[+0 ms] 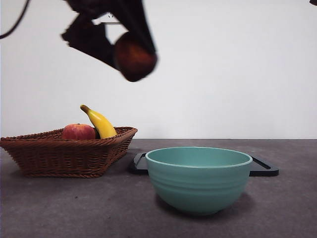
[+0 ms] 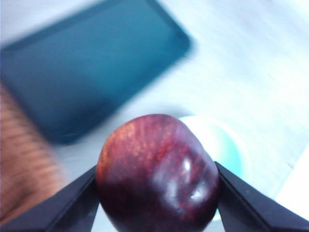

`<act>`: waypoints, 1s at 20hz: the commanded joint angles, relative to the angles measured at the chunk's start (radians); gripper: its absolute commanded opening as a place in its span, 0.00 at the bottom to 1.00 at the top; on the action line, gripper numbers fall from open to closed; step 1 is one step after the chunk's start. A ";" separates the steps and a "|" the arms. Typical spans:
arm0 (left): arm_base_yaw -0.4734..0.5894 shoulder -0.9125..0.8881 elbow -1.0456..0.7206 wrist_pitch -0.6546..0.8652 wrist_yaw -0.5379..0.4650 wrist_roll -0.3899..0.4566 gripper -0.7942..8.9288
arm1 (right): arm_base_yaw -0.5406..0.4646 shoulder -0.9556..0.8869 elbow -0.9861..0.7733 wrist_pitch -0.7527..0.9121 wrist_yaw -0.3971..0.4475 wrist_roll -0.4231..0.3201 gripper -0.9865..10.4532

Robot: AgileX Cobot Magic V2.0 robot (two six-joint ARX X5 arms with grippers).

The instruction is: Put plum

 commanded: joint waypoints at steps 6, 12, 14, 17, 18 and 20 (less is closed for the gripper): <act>-0.174 0.156 0.021 0.048 -0.006 0.051 0.36 | 0.005 0.007 0.018 0.010 -0.001 0.007 0.39; -0.261 0.301 0.021 0.093 -0.082 0.109 0.36 | 0.005 0.007 0.018 0.010 -0.001 0.007 0.39; -0.278 0.338 0.021 0.107 -0.122 0.132 0.36 | 0.005 0.007 0.018 0.010 -0.001 0.007 0.39; -0.295 0.381 0.021 0.119 -0.159 0.151 0.36 | 0.005 0.007 0.018 0.010 -0.001 0.007 0.39; -0.297 0.392 0.021 0.122 -0.170 0.156 0.36 | 0.005 0.007 0.018 0.010 -0.001 0.007 0.39; -0.301 0.405 0.021 0.122 -0.177 0.158 0.36 | 0.005 0.007 0.018 0.010 -0.001 0.007 0.39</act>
